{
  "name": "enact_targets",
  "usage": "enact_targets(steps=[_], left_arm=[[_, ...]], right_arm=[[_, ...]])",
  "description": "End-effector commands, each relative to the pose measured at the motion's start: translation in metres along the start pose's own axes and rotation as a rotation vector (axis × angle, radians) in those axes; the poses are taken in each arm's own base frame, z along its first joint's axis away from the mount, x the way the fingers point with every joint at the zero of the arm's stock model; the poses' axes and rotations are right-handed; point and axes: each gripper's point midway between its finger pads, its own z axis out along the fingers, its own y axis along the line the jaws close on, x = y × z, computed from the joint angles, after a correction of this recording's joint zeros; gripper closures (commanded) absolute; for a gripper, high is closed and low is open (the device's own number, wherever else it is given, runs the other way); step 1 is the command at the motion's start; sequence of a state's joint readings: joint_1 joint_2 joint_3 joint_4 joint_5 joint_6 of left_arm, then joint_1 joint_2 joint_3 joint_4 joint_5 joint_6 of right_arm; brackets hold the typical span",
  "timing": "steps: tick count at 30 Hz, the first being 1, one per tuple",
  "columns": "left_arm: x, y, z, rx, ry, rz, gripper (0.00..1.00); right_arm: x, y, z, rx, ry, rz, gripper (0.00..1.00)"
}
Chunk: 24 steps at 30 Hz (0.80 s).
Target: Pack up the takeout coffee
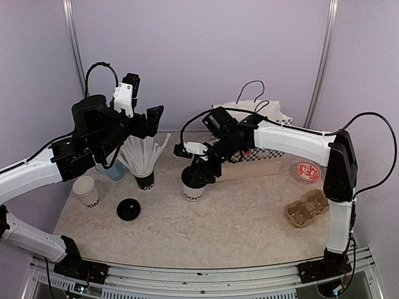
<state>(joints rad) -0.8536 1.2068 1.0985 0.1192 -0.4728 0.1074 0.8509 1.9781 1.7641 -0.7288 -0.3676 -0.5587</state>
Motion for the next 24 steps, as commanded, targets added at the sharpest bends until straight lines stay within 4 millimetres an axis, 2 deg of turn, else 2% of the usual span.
enact_targets(steps=[1,3,8,17,21,24], left_arm=[[-0.004,0.011,-0.007,-0.03,-0.01,0.009,0.13],[-0.005,0.011,-0.008,-0.031,-0.011,0.005,0.13],[-0.005,0.009,-0.008,-0.019,-0.01,0.0,0.13],[-0.003,0.006,-0.006,-0.004,-0.002,0.002,0.13],[-0.001,0.006,-0.005,-0.007,0.004,0.006,0.13],[-0.002,0.013,-0.002,-0.037,0.013,-0.043,0.13]], right_arm=[[-0.015,-0.032,0.02,0.082,0.007,0.064,0.28],[-0.025,-0.043,0.024,0.104,-0.004,0.077,0.28],[-0.029,-0.065,0.04,0.147,0.013,0.136,0.27],[-0.019,-0.072,0.066,0.135,0.052,0.184,0.2],[-0.021,-0.072,0.064,0.134,0.047,0.191,0.13],[-0.032,-0.071,0.049,0.137,0.026,0.211,0.04]])
